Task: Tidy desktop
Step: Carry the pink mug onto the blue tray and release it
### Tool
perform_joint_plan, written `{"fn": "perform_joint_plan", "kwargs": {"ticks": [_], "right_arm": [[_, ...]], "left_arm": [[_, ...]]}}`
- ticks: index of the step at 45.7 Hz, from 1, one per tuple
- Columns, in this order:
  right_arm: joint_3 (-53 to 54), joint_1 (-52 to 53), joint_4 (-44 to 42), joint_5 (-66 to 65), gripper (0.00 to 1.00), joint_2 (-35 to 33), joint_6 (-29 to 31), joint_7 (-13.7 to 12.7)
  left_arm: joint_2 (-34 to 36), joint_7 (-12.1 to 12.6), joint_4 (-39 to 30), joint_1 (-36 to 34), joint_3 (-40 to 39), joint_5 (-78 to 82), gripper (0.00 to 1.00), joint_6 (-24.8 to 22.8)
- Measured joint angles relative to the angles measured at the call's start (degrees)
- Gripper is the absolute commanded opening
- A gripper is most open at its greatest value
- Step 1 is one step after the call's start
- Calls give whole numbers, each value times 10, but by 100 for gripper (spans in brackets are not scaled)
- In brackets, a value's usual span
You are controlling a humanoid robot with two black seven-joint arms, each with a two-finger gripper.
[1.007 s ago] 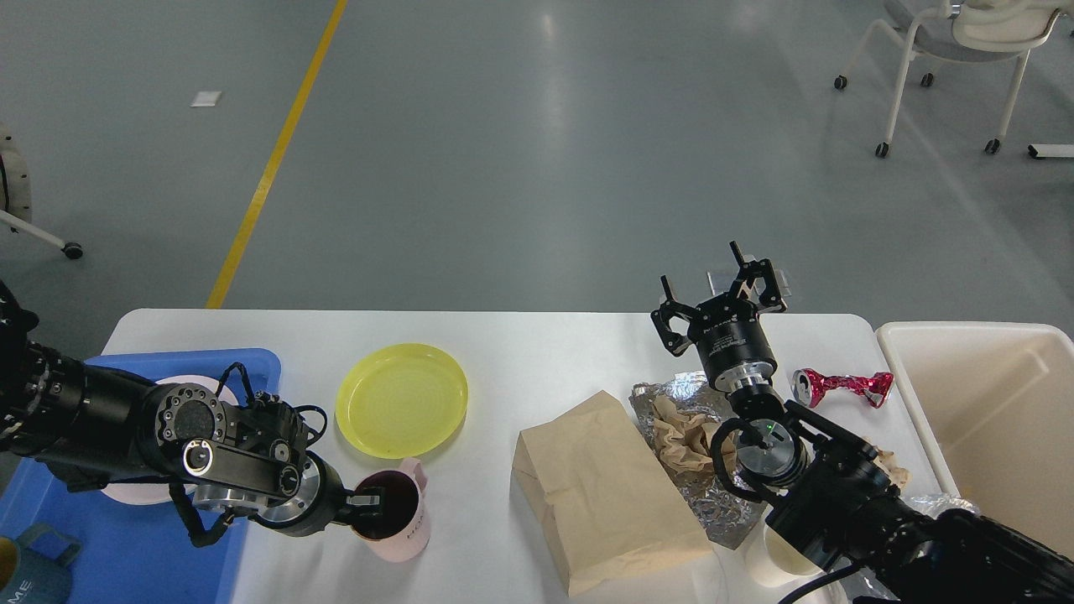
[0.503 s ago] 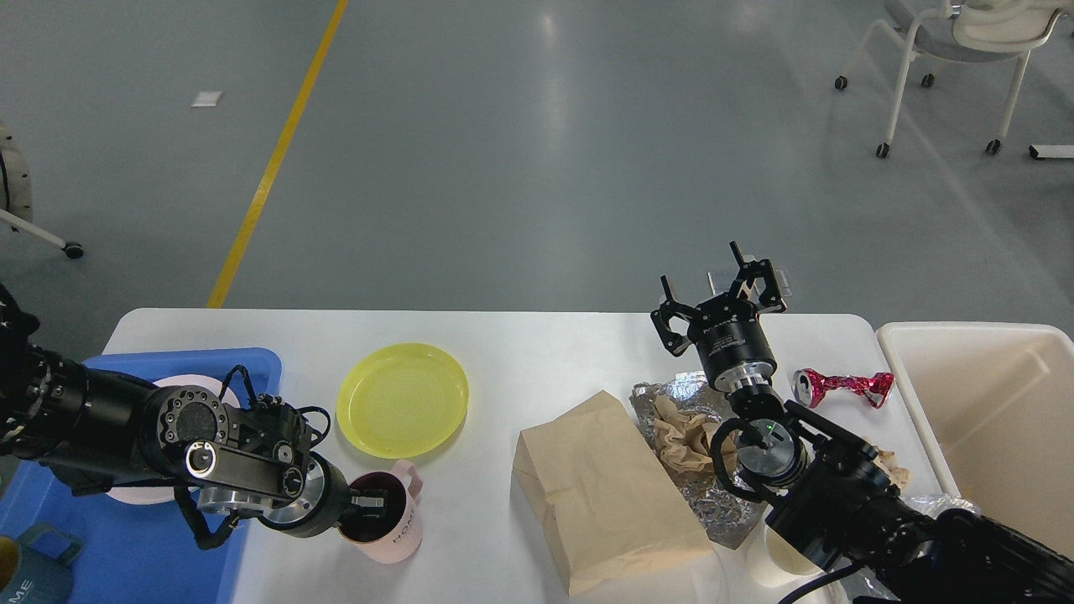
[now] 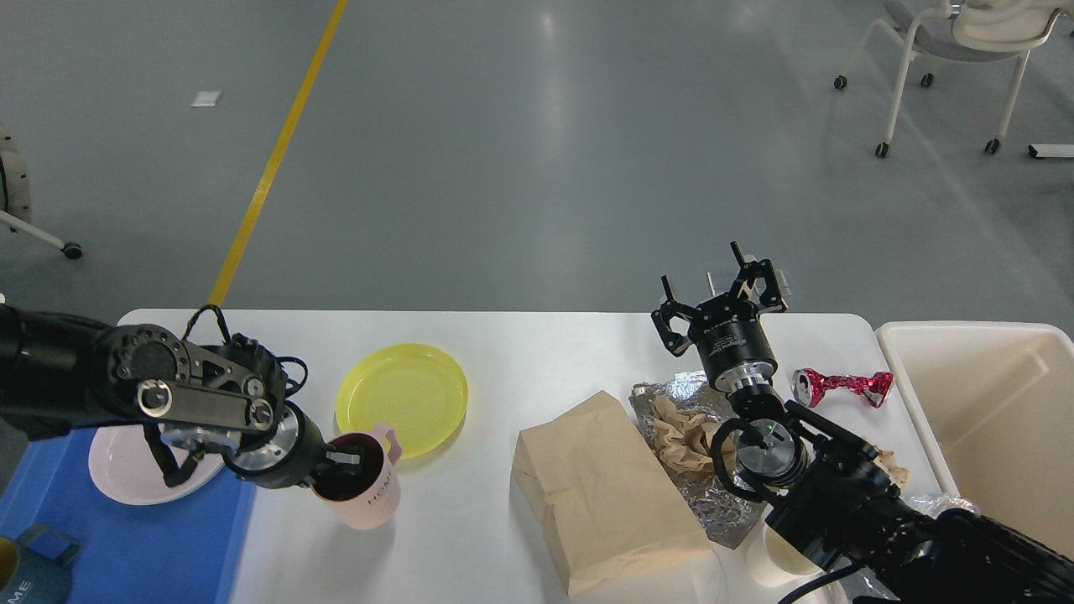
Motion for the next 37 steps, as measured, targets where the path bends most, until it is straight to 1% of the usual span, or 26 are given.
{"fn": "perform_joint_plan", "kwargs": {"ticks": [5,6,9,12,16,20,25,30,34,37], "right_arm": [[0,0,0,0,100,0,0,0],[0,0,0,0,100,0,0,0],[0,0,0,0,100,0,0,0],[0,0,0,0,100,0,0,0],[0,0,0,0,100,0,0,0],[0,0,0,0,100,0,0,0],[0,0,0,0,100,0,0,0],[0,0,0,0,100,-1,0,0],[0,0,0,0,100,-1,0,0],[0,0,0,0,100,-1,0,0]], "left_arm": [[61,6,-2,-74,-17,1,0,-121],[86,7,-2,-99,-24,1,0,-159],[131,10,-2,-145,-31,1,0,-220],[172,18,-2,-193,-34,1,0,-276],[226,34,-2,-257,-35,1,0,-351],[265,44,-2,-296,-33,1,0,-403],[286,47,0,-309,-23,5,0,-420],[287,47,4,-287,10,10,0,-417],[286,47,6,-248,28,22,0,-372],[284,47,10,-201,33,35,0,-312]]}}
